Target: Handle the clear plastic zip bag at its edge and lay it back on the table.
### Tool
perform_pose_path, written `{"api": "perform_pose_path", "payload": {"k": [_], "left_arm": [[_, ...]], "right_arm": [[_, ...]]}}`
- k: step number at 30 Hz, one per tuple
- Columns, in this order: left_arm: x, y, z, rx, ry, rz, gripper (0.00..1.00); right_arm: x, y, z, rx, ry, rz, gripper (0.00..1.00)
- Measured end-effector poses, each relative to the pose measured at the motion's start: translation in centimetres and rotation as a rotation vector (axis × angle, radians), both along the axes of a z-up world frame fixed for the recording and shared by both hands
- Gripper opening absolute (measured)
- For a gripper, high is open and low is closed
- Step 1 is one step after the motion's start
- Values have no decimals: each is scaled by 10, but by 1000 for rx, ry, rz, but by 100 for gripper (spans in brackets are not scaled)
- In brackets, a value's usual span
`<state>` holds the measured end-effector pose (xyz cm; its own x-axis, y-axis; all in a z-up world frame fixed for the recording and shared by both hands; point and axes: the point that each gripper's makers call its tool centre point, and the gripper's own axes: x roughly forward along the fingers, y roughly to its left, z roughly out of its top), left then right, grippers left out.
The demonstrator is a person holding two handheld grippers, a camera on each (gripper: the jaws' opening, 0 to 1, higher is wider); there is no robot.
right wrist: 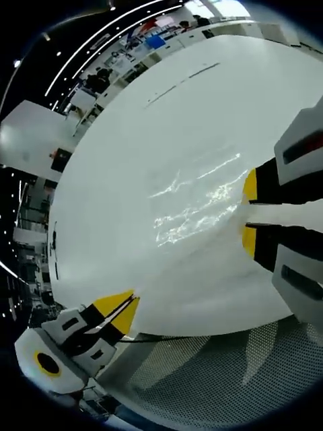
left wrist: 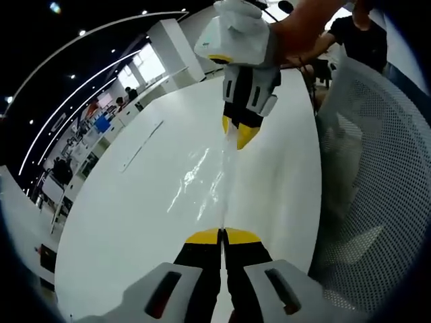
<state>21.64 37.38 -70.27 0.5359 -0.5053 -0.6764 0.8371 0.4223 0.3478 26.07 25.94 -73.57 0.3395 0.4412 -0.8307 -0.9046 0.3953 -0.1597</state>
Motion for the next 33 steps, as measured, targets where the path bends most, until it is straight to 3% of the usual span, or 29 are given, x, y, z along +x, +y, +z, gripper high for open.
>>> {"api": "perform_pose_path", "payload": {"k": [3, 13, 24, 33], "left_arm": [[0, -1, -1, 12, 1, -5, 0], [0, 1, -10, 44, 7, -15, 0], [0, 2, -16, 54, 17, -19, 0], [3, -2, -12, 59, 10, -28, 0]], "right_arm": [[0, 1, 5, 5, -21, 6, 28], [1, -10, 13, 16, -73, 49, 39], [9, 0, 41, 12, -151, 107, 39], [3, 16, 53, 35, -159, 165, 37]]}}
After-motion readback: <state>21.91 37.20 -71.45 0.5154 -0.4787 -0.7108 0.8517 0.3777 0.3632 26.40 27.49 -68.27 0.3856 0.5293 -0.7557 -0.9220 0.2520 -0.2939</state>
